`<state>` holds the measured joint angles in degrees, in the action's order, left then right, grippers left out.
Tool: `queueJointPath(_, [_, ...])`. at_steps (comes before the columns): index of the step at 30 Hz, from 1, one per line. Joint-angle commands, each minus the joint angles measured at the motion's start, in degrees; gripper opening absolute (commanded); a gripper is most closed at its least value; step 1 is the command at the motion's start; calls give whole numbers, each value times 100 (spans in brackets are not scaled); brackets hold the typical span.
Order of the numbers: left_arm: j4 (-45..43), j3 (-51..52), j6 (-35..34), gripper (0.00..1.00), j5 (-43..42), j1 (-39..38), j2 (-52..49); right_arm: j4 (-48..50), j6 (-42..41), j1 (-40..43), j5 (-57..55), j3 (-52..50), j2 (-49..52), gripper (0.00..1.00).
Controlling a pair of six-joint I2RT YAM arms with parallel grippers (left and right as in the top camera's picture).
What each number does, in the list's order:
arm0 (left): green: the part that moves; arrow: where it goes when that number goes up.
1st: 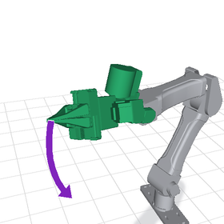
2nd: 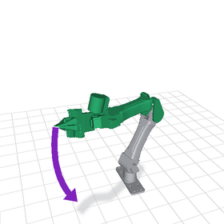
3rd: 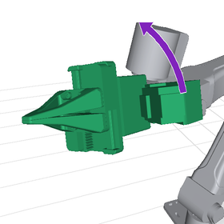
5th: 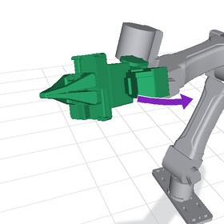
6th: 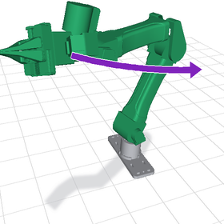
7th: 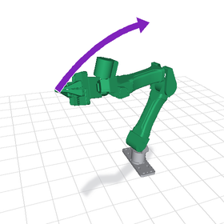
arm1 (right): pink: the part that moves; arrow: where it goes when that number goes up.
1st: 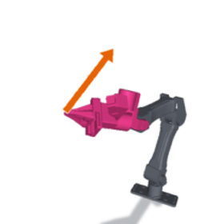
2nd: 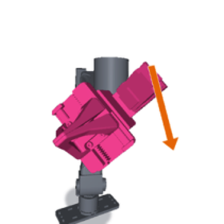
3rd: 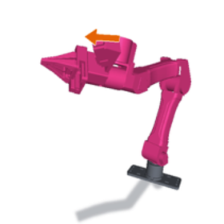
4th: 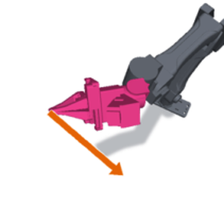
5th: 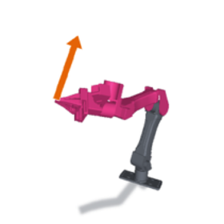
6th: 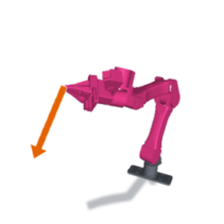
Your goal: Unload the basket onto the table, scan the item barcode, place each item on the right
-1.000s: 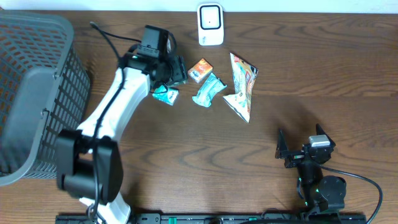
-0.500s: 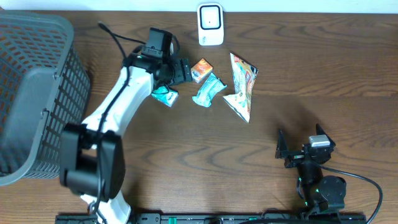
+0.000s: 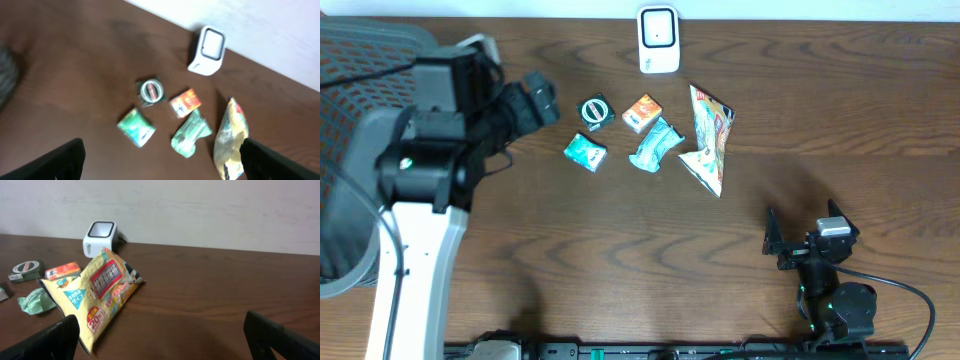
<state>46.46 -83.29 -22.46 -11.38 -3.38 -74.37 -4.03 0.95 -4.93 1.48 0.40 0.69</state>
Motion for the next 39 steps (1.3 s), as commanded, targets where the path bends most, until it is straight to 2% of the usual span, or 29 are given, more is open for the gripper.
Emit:
queueJointPath(1, [444,-52,42,98,55,223,114,-26,85,44,-28,-9,-26,99])
queueJointPath(6, [1049,-42,39,98,55,363,70,-26,85,44,-28,-9,-26,99])
queueJointPath(21, [1121,-20,37,98,52,363,52,72,83,44,-22,-9,-26,99])
queueJointPath(27, [1121,-20,37,98,52,363,52,1078,-321,44,1064,-9,-26,99])
queueJointPath(29, [1121,-20,37,98,52,363,52,1779,-592,44,1602,-9,-26,99])
queueJointPath(32, [1121,-20,37,98,52,363,52,2881,-1080,42,1626,-9,-26,99])
queueJointPath(37, [1121,-20,37,98,52,363,52,4699,-1005,44,1145,-4,42,99])
queueJointPath(39, [1121,-20,37,98,52,363,52,5047,-1005,44,898,63,138,99])
